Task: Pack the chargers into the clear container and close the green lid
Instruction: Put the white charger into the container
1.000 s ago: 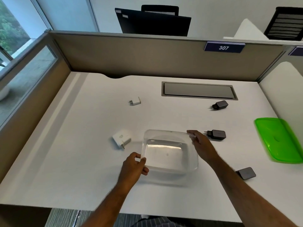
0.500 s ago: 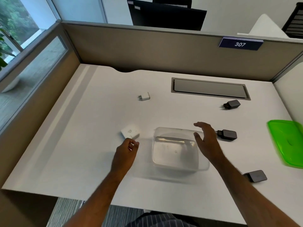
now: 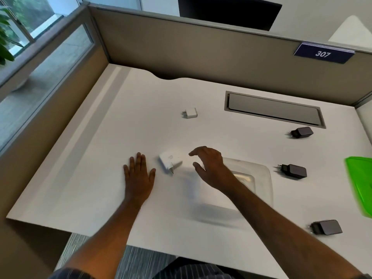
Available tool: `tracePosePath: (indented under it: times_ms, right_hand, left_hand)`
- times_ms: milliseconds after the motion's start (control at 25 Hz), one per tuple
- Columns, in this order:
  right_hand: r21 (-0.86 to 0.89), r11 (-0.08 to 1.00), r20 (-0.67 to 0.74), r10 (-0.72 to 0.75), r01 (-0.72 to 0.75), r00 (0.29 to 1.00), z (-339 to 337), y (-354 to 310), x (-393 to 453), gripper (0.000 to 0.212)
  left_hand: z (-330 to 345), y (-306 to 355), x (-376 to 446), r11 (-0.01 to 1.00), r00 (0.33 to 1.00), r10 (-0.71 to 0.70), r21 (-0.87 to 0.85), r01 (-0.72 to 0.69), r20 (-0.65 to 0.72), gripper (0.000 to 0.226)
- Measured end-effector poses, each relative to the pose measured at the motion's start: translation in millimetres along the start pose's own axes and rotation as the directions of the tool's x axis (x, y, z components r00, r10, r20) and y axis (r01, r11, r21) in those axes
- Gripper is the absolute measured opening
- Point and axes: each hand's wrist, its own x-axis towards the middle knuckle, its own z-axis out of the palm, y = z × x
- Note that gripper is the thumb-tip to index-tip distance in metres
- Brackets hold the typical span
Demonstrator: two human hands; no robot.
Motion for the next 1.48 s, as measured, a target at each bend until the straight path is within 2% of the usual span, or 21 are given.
tracePosePath:
  times_ms: [160, 360, 560, 880, 1000, 1120, 1320, 1480]
  right_hand:
    - [-0.053, 0.998, 0.166, -0.033, 0.042, 0.986, 23.6, -19.5, 33.1, 0.044]
    - [-0.145, 0.981, 0.418, -0.059, 0.13, 0.907, 47.0, -27.5, 63.2, 0.068]
    - [-0.303, 0.924, 0.518, -0.046, 0.233, 0.854, 68.2, -22.7, 83.8, 0.078]
    - [-0.296, 0.932, 0.492, -0.039, 0.209, 0.87, 78.9, -15.8, 92.4, 0.074]
    - [-0.303, 0.928, 0.435, -0.069, 0.218, 0.898, 74.0, -13.6, 87.6, 0.07]
    - [-0.239, 0.949, 0.348, -0.115, 0.207, 0.93, 58.7, -21.3, 81.0, 0.068]
    - [-0.061, 0.995, 0.148, -0.064, 0.074, 0.987, 10.8, -36.0, 62.1, 0.076]
    - [0.012, 0.998, 0.104, 0.055, -0.056, 0.993, -26.7, -29.8, 33.5, 0.083]
  left_hand:
    - [4.9, -2.5, -0.3, 0.997, 0.999, 0.041, 0.07, -0.039, -0.035, 0.072]
    - [9.4, -4.5, -0.6, 0.998, 0.997, 0.046, 0.048, -0.043, -0.062, 0.074]
    - [14.5, -10.6, 1.9, 0.999, 0.998, 0.036, 0.028, -0.035, -0.042, 0.075]
    - [18.1, -13.2, 2.9, 0.999, 0.999, 0.003, -0.048, -0.005, -0.042, 0.081]
    - [17.1, -12.5, 2.2, 0.998, 0.999, 0.005, -0.056, -0.008, -0.041, 0.081]
    - [15.2, -11.4, 1.5, 0.999, 0.999, 0.003, -0.047, -0.005, -0.046, 0.081]
    - [11.4, -8.6, -0.6, 0.999, 0.999, 0.014, -0.037, -0.016, -0.042, 0.08]
    - [7.2, -6.8, -1.9, 0.999, 0.999, 0.021, -0.024, -0.021, -0.027, 0.08]
